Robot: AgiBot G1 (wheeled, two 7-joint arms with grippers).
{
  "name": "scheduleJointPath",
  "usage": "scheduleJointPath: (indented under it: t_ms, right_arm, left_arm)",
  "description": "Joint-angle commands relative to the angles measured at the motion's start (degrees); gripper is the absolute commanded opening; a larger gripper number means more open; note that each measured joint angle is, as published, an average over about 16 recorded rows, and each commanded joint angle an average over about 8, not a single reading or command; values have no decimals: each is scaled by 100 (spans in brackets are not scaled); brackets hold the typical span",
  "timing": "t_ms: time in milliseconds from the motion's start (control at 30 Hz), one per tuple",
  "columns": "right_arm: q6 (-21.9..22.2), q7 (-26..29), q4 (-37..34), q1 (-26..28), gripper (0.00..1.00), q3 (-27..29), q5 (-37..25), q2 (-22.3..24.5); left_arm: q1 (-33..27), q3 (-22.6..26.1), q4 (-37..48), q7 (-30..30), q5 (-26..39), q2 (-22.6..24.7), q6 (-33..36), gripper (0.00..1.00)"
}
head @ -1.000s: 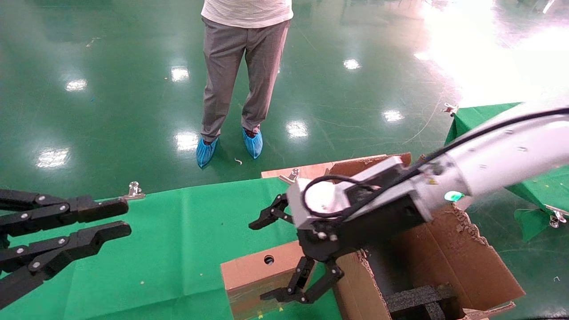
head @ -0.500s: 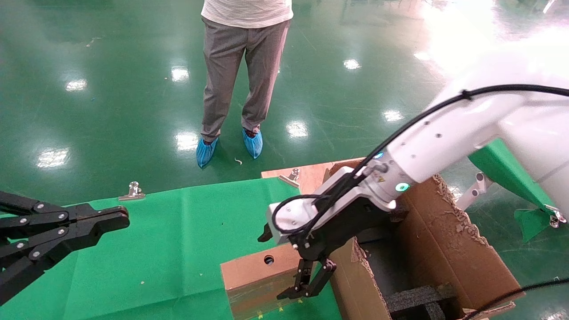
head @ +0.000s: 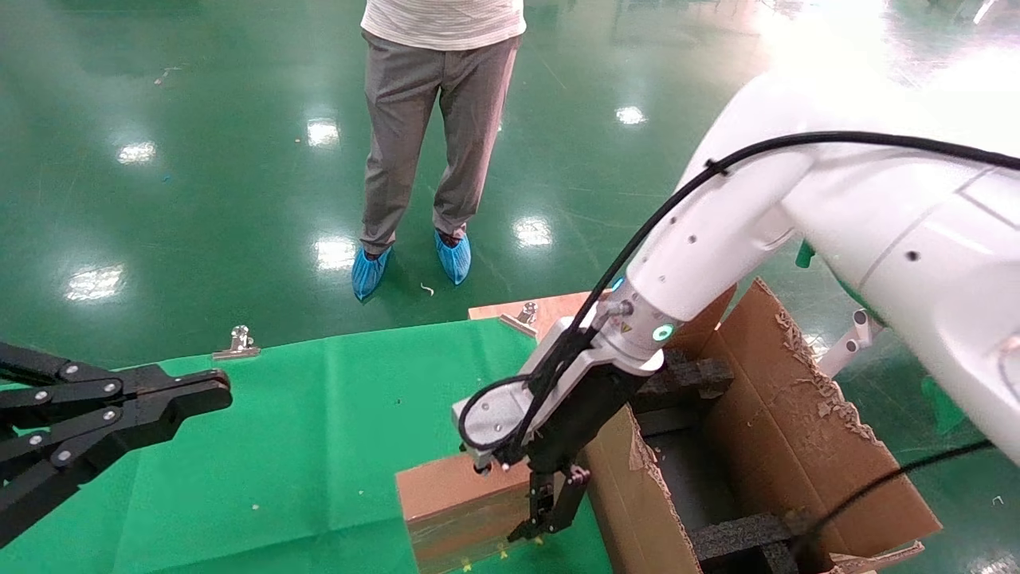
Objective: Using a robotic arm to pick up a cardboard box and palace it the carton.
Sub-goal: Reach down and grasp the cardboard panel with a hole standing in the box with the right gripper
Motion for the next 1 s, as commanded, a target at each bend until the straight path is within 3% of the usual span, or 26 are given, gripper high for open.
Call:
scheduleJointPath:
  t_ms: [33,233,300,500,533,1000]
  right_arm:
    - [12,-97,-125,21,100,-126,-38,-127]
    - [49,-325,-337,50,100,-327,-79,-342]
    - [59,-373,-368,69,78,-372,-90,-381]
    - [73,-396,-381,93,3,-402,-105,-404]
    - [72,-390,-376,91,0,-396,-106,-398]
    - [59,-340,-335,56,0,-335,-111,-347]
  left_arm:
    - [0,0,0,0,0,0,0,1]
    - [0,0,1,0,-2,0,-1,76]
    - [1,0,1,1,-4,0,-1,100]
    - [1,0,2,1,-6,-1,-1,100]
    - [1,0,2,1,-6,-1,-1,100]
    - [1,0,2,1,-6,-1,-1,100]
